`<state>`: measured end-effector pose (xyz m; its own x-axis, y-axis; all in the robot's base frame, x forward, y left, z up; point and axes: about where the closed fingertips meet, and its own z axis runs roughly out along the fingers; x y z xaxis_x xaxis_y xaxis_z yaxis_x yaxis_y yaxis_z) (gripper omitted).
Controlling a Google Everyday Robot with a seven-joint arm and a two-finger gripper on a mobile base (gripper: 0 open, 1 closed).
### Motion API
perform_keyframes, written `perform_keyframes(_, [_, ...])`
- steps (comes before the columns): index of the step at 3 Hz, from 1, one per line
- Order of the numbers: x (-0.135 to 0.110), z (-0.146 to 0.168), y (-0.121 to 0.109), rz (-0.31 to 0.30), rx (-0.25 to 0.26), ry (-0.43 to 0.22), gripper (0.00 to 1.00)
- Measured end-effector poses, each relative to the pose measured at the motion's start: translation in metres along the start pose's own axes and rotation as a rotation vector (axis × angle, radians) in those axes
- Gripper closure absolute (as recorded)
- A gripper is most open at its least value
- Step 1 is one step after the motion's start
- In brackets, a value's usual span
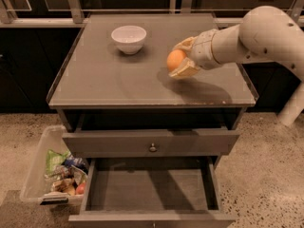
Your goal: Pick orange from middle drawer and place on counter
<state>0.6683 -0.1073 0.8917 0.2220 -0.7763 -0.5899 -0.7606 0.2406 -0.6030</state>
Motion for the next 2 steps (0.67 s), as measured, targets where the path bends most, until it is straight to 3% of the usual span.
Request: perform_keyframes(2, [0.0, 0.044, 0.001, 0.058, -0.074, -0.104, 1.0])
